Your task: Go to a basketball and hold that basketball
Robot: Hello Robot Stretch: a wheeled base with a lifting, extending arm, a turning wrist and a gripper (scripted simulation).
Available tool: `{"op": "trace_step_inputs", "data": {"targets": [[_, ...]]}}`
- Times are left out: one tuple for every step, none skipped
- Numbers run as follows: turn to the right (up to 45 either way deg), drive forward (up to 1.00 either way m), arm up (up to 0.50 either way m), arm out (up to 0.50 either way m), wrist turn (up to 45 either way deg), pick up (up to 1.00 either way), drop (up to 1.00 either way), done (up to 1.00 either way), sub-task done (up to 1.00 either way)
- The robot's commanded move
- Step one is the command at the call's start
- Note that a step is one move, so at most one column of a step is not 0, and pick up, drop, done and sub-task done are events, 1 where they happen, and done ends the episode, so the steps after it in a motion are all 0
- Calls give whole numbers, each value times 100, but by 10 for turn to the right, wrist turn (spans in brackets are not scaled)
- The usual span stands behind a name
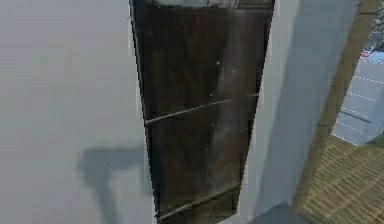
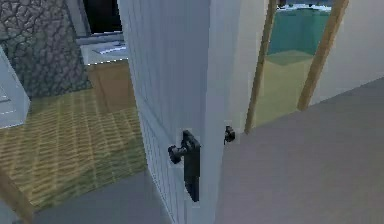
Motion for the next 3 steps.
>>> {"op": "trace_step_inputs", "data": {"targets": [[450, 0, 0, 0, 0, 0, 0, 0, 0], [150, 0, 0, 0, 0, 0, 0, 0, 0], [0, 30, 0, 0, 0, 0, 0, 0, 0]]}}
